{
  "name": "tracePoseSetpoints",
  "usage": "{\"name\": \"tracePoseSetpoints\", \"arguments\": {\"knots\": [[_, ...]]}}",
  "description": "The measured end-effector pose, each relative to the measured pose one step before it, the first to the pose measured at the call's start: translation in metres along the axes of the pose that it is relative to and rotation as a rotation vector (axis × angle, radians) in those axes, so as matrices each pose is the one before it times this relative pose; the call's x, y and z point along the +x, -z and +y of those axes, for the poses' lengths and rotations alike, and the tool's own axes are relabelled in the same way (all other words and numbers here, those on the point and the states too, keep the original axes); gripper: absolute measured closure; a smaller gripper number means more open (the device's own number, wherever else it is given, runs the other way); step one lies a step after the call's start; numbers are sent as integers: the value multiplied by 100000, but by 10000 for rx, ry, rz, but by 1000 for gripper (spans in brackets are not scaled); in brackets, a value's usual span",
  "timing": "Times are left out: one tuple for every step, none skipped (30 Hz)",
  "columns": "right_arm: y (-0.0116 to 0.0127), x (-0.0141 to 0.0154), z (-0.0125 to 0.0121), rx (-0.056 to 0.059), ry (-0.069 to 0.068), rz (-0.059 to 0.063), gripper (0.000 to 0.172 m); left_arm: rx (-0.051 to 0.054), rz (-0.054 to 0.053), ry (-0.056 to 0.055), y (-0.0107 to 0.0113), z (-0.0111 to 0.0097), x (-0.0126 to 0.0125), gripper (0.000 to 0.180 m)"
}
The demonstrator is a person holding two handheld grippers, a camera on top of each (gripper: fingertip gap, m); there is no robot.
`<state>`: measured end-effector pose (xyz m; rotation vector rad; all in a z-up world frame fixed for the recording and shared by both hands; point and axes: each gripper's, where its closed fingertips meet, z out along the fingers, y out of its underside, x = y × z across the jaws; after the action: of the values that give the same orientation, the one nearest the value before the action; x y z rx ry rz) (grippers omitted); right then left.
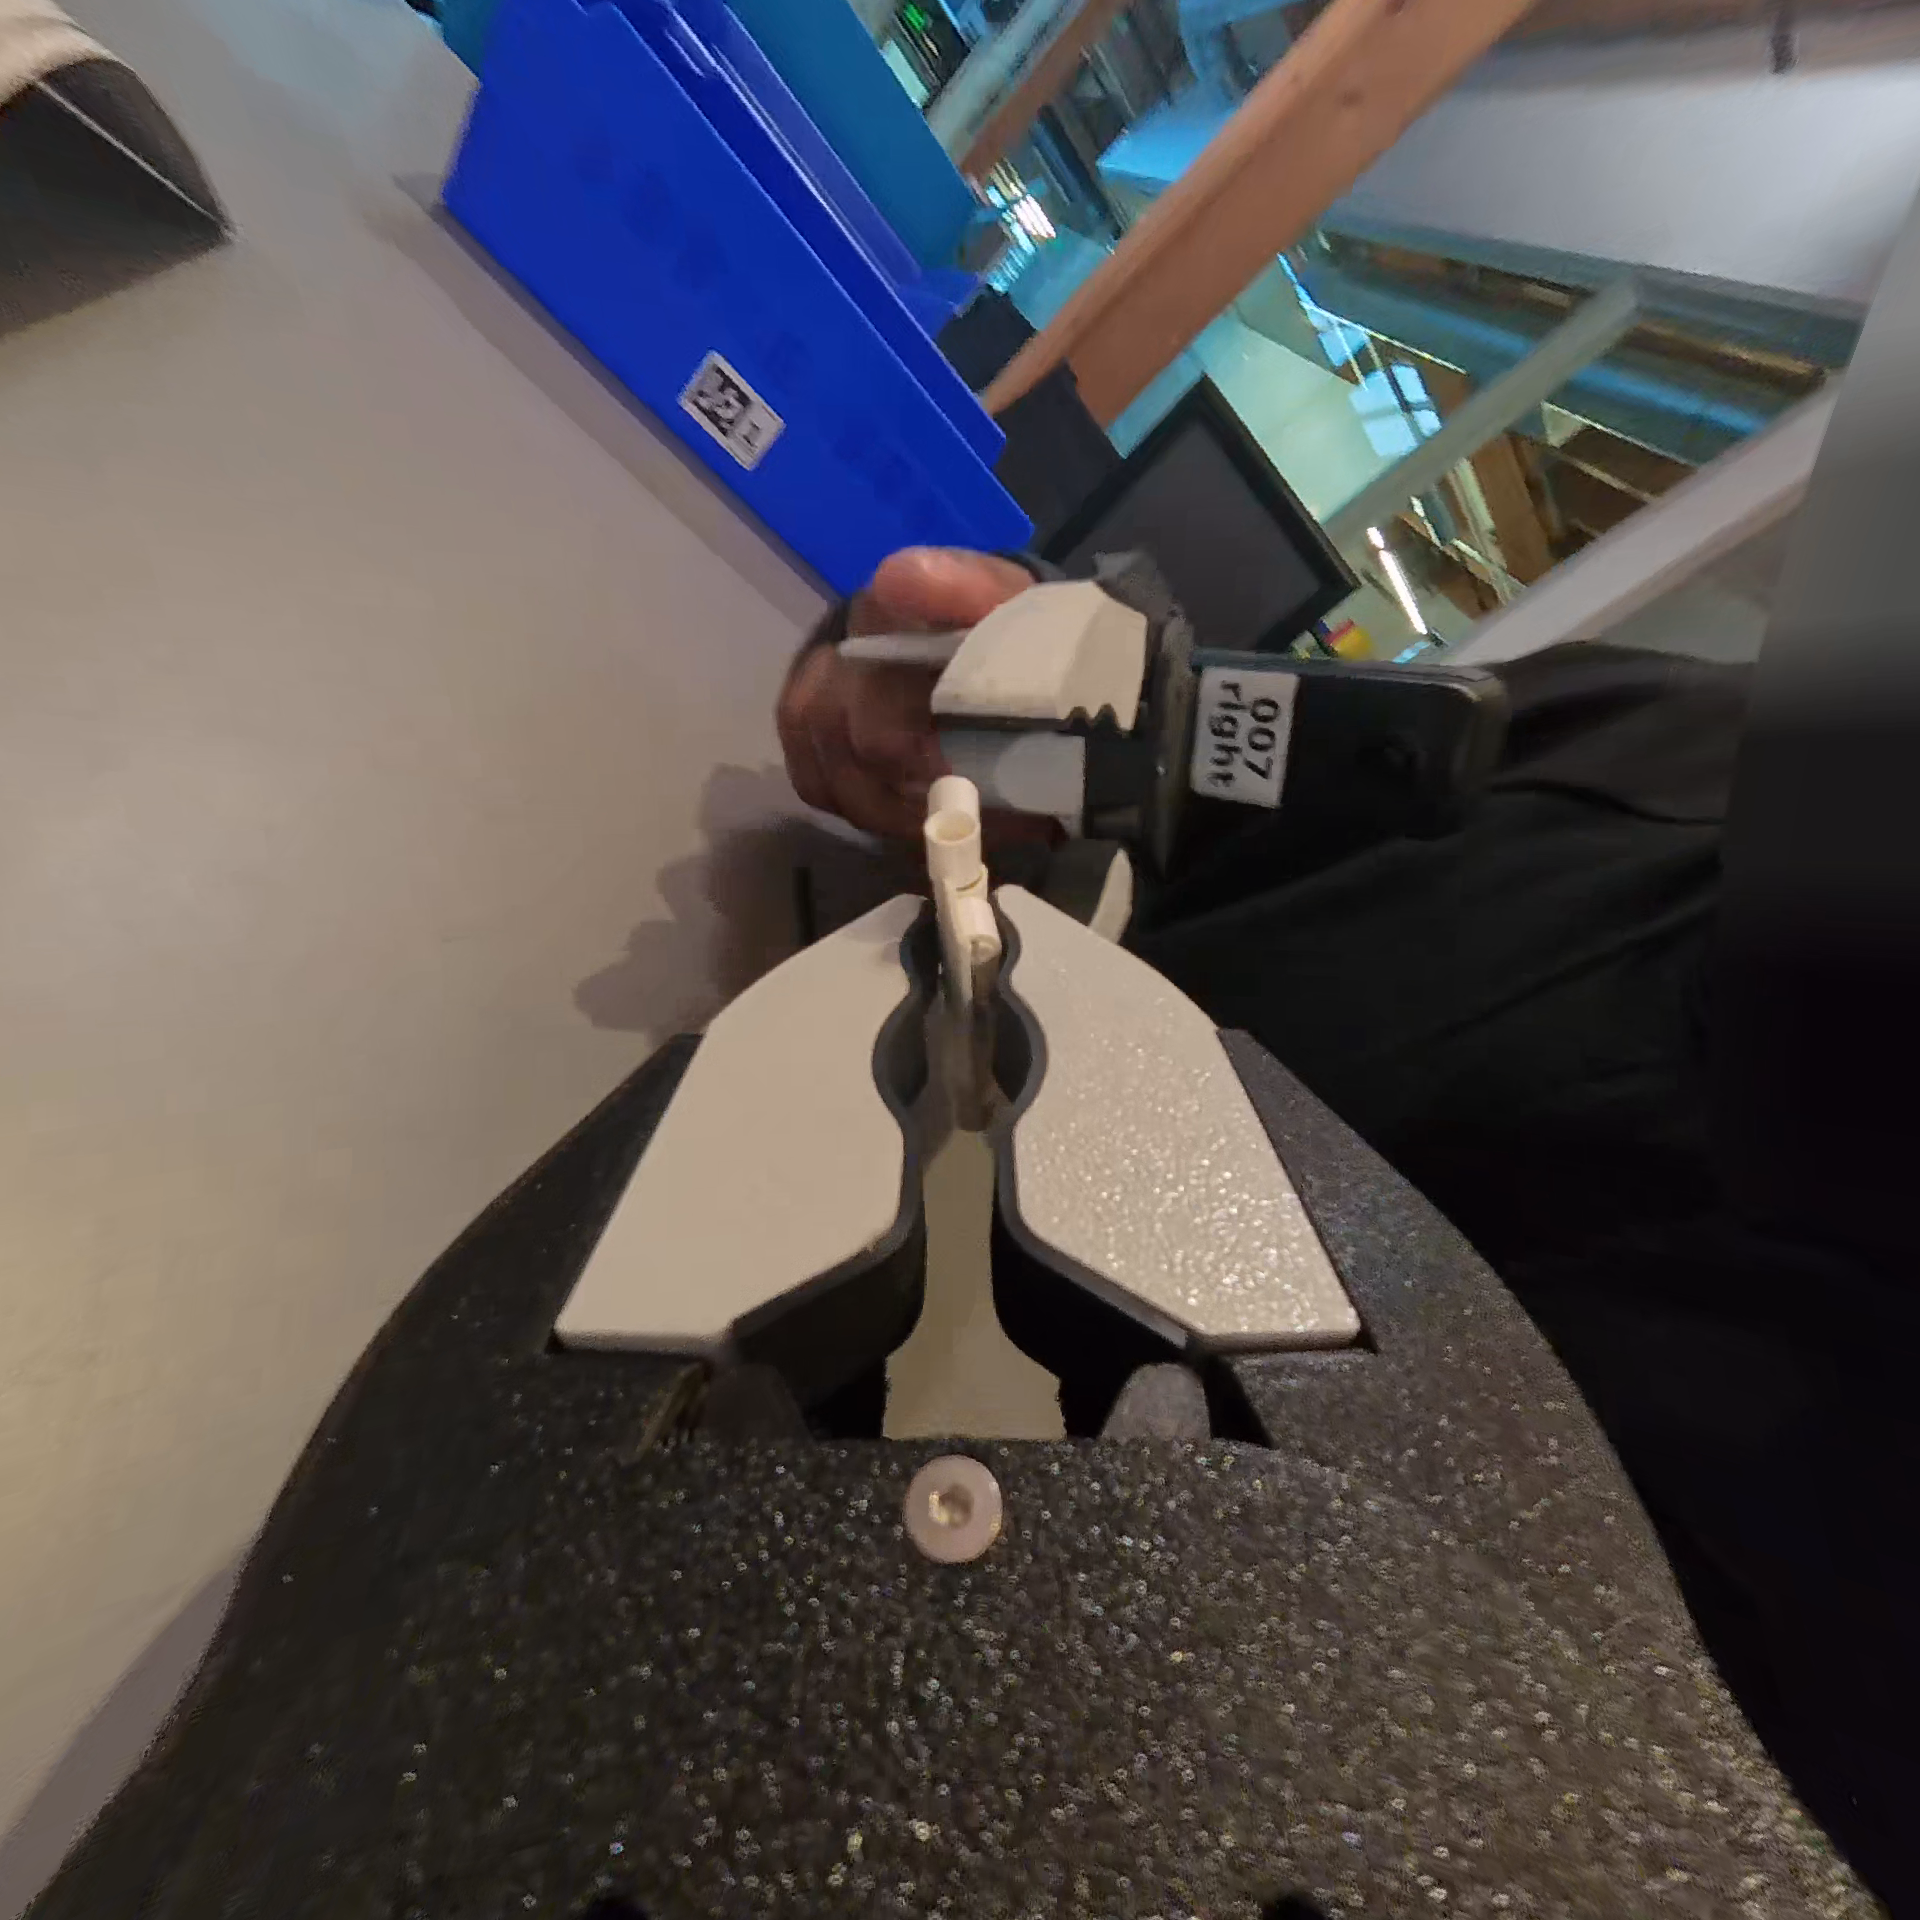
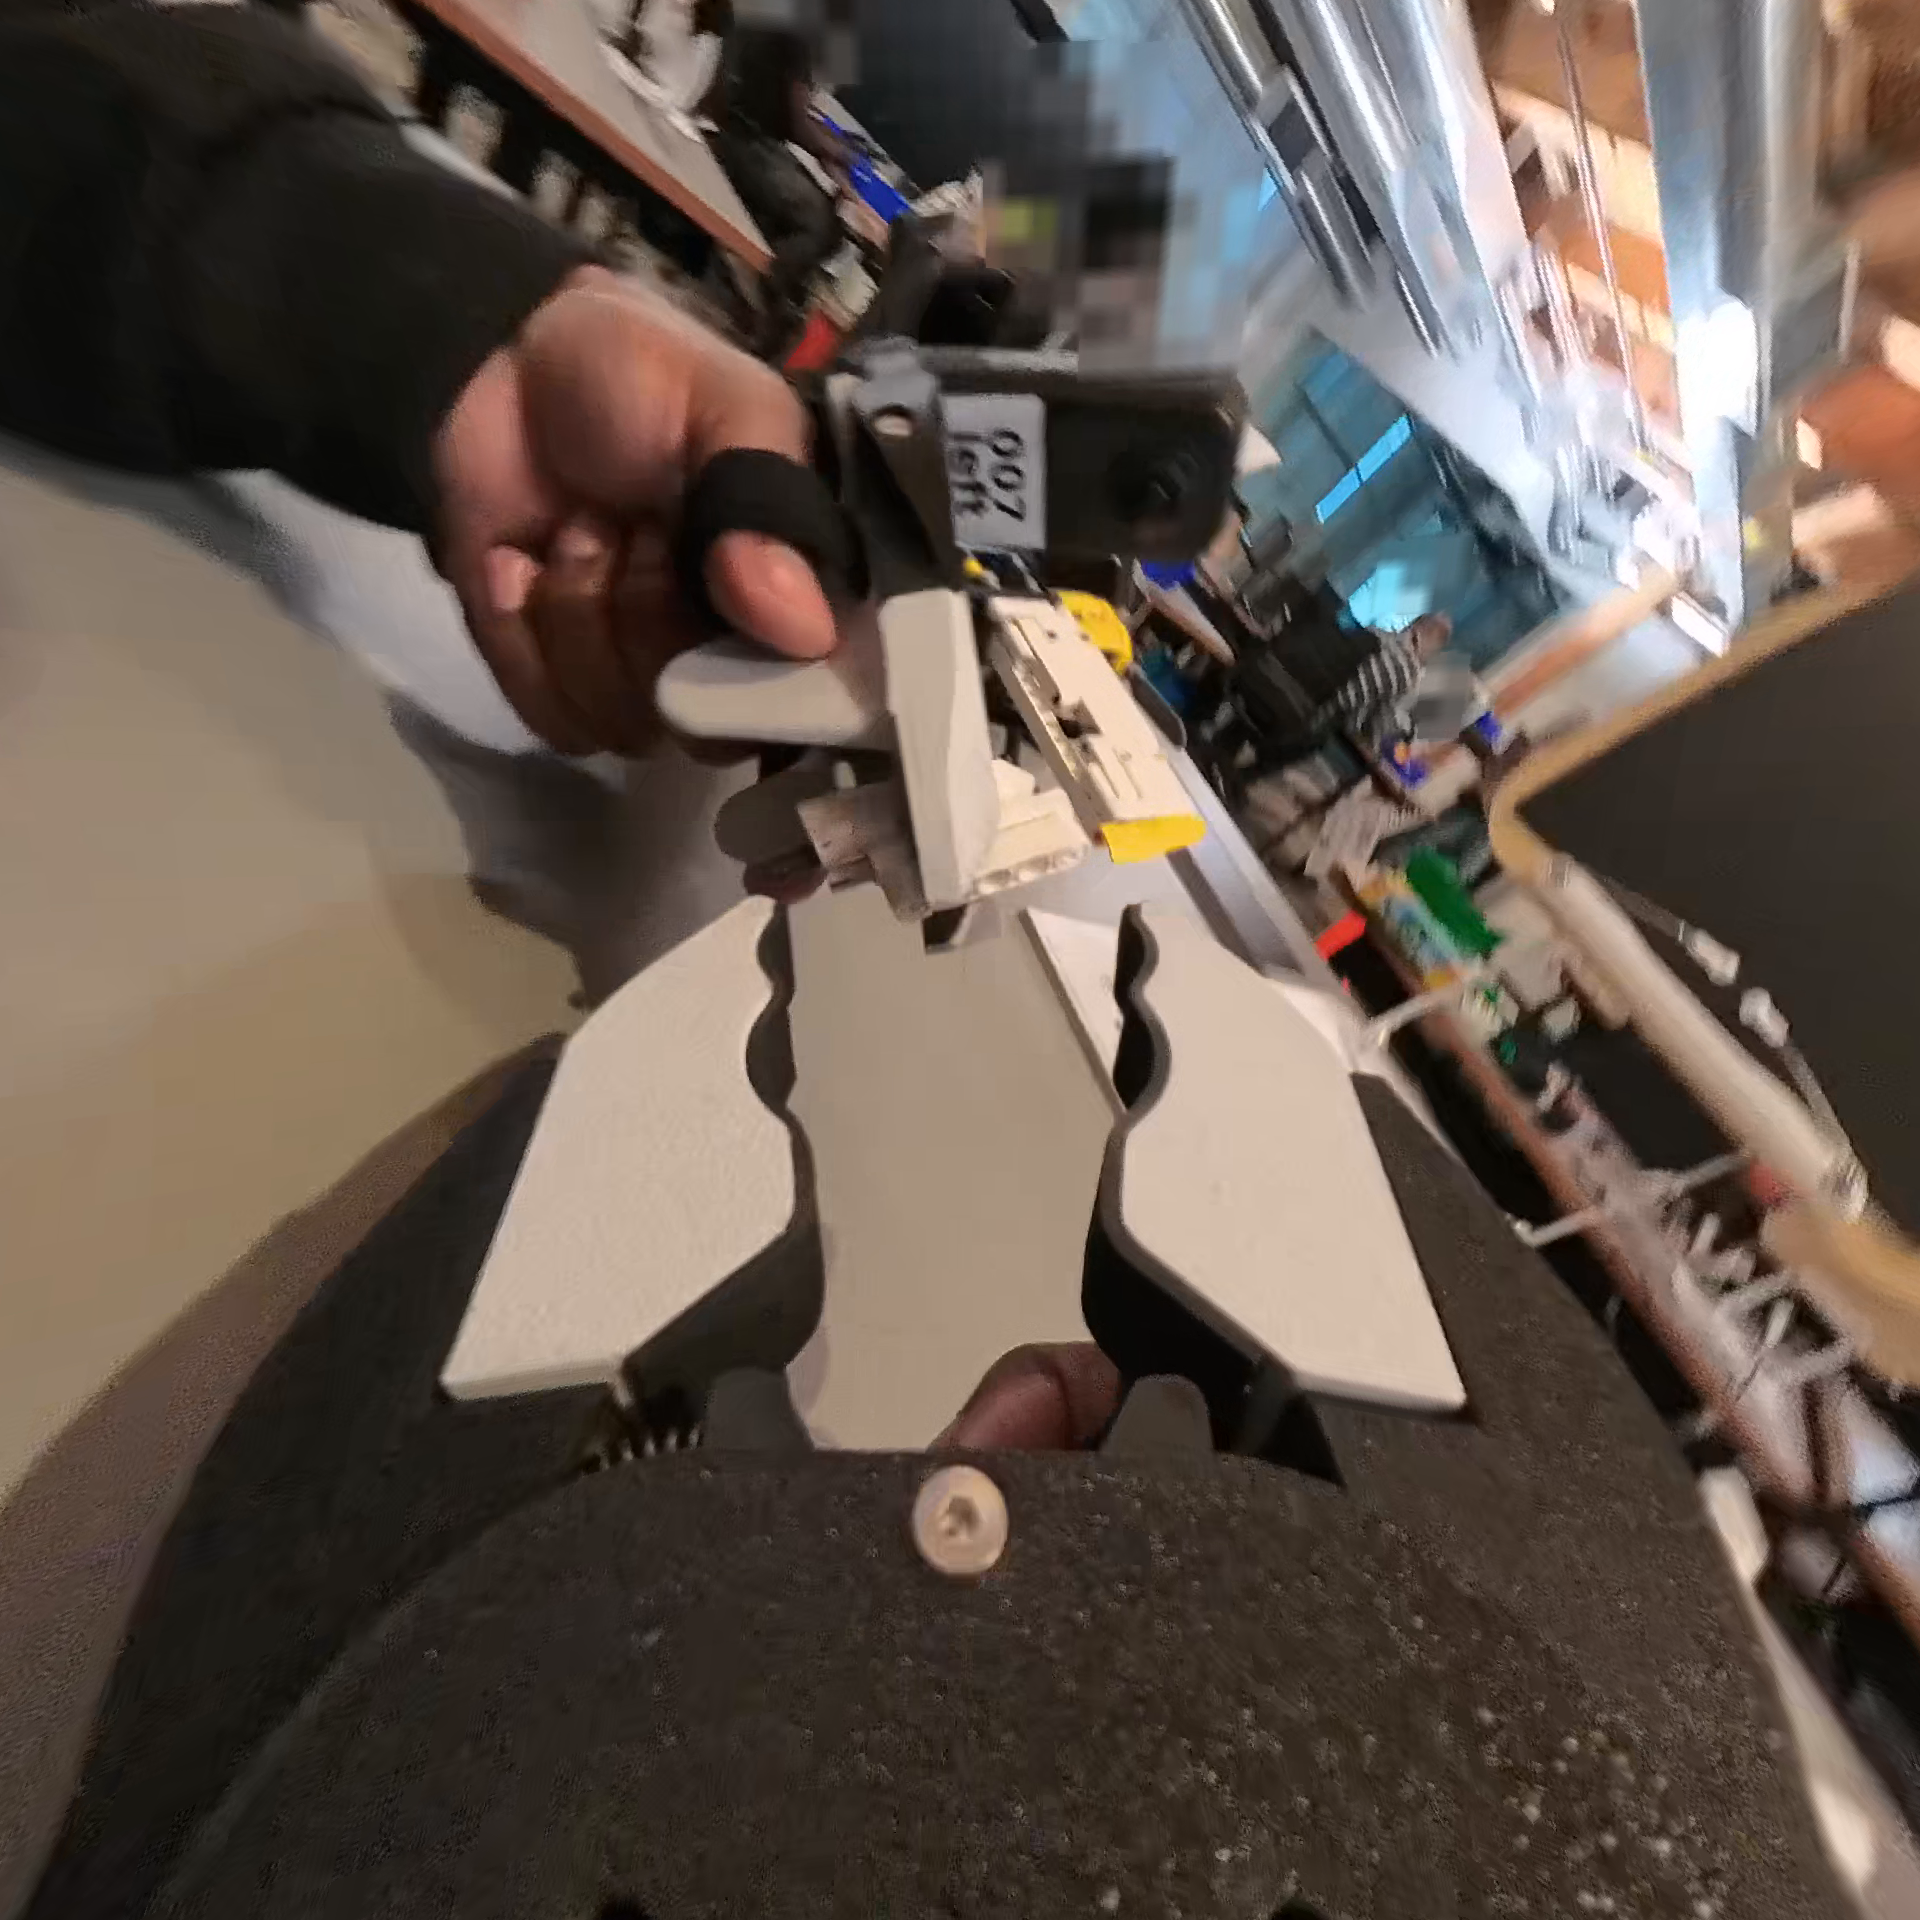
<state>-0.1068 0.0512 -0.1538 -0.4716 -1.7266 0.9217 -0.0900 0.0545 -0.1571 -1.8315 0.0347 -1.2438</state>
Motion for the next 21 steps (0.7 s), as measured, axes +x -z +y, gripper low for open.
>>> {"name": "tracePoseSetpoints", "arguments": {"knots": [[242,-201,-201,246,652,-281,110,-292,267,12,-224,445,364,173],[176,-259,-222,245,538,-275,110,-330,279,-39,-333,517,435,173],[122,-438,-286,290,404,-365,109,-274,189,-79,-363,463,346,173],[63,-375,-221,236,274,-293,107,-230,90,-51,-365,391,185,173],[28,-343,-176,194,109,-276,105,-137,39,7,-294,236,60,173],[30,-350,-178,207,-73,-286,103,-59,80,36,-193,121,99,173],[40,-203,-185,218,-200,-183,102,-34,70,48,-112,82,59,173],[41,-109,-114,180,-256,-106,103,-33,23,31,-68,81,-21,173],[19,22,-19,116,-222,7,105,-54,12,33,-52,101,-28,173],[37,95,49,56,-86,90,111,-25,33,39,-56,56,-4,173],[50,20,20,58,22,63,116,-11,40,55,-70,32,11,173],[52,-170,-27,60,42,-58,120,-17,46,43,-62,19,32,173],[19,-123,-30,48,-8,-30,121,-55,27,19,-56,84,7,173],[5,-67,-10,43,-53,-9,121,-24,23,38,-13,52,0,173],[0,-55,15,43,-59,-8,121,-20,27,67,-21,56,-20,173],[-16,-69,46,31,-44,-21,121,-22,21,52,-16,71,-40,173],[-16,-85,14,46,-33,-28,121,-28,37,58,-19,75,-3,173],[-10,-74,-13,68,-42,-24,121,-19,43,44,-22,68,23,173],[-9,-63,-32,78,-76,-38,121,-5,52,48,-22,39,41,173],[-2,-39,-45,81,-88,-28,121,0,57,42,-23,20,59,173],[8,-54,-74,90,-65,-48,121,-45,62,18,-37,74,76,173]]}}
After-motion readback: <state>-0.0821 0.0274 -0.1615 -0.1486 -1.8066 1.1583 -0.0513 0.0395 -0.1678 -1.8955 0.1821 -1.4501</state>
